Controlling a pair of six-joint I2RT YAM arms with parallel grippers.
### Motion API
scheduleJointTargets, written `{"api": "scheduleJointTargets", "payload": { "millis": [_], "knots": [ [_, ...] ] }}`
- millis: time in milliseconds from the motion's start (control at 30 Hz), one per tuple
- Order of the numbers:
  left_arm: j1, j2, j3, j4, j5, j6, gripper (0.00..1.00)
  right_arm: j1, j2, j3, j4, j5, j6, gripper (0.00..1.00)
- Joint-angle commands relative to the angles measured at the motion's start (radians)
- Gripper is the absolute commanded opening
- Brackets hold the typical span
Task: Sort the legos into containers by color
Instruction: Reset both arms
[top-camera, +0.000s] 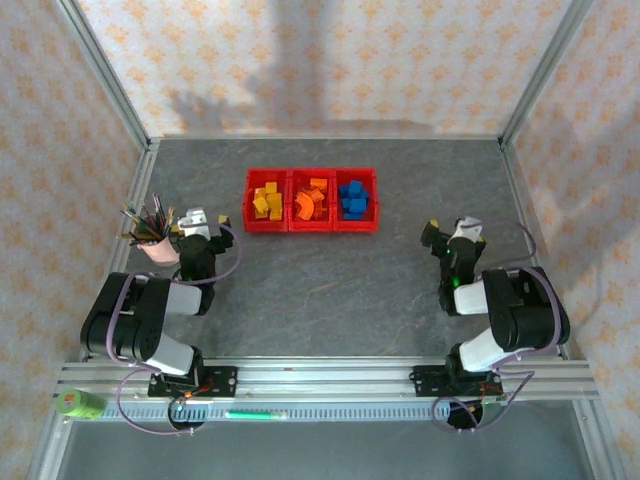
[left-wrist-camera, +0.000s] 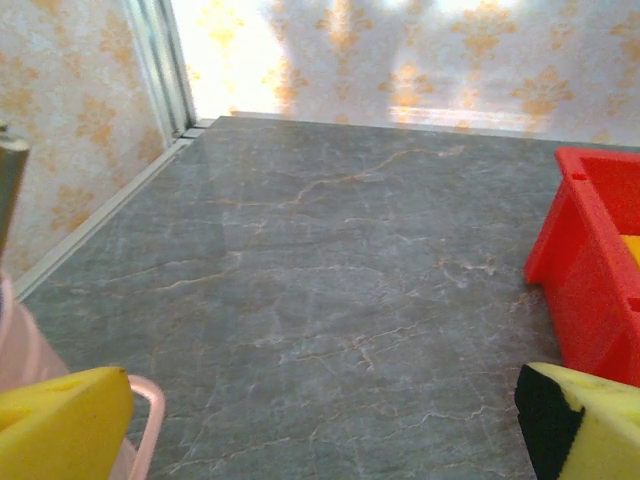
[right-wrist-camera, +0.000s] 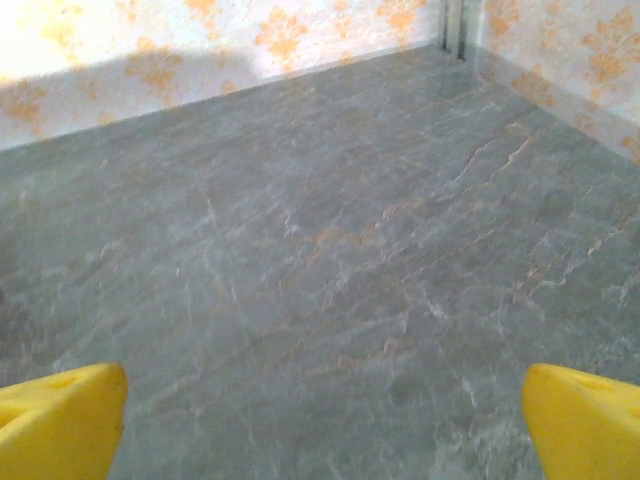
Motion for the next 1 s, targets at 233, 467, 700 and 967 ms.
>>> {"api": "scheduleJointTargets", "payload": {
  "millis": [233, 467, 700, 967],
  "knots": [
    [0.045, 0.051, -0.060, 0.254, 0.113, -0.024, 1.00, -0.006, -0.005, 0.003, 0.144, -0.048, -0.037, 1.00],
    [0.043, 0.045, -0.059, 0.241, 0.083, -0.031, 1.00, -0.006, -0.003, 0.002, 0.150, -0.047, -0.037, 1.00],
    [0.043, 0.044, -0.057, 0.237, 0.091, -0.030, 0.99, -0.006, -0.003, 0.004, 0.150, -0.048, -0.037, 1.00],
    [0.043, 0.044, -0.056, 0.233, 0.118, -0.020, 0.99, -0.006, -0.002, 0.004, 0.148, -0.051, -0.039, 1.00]
  ]
}}
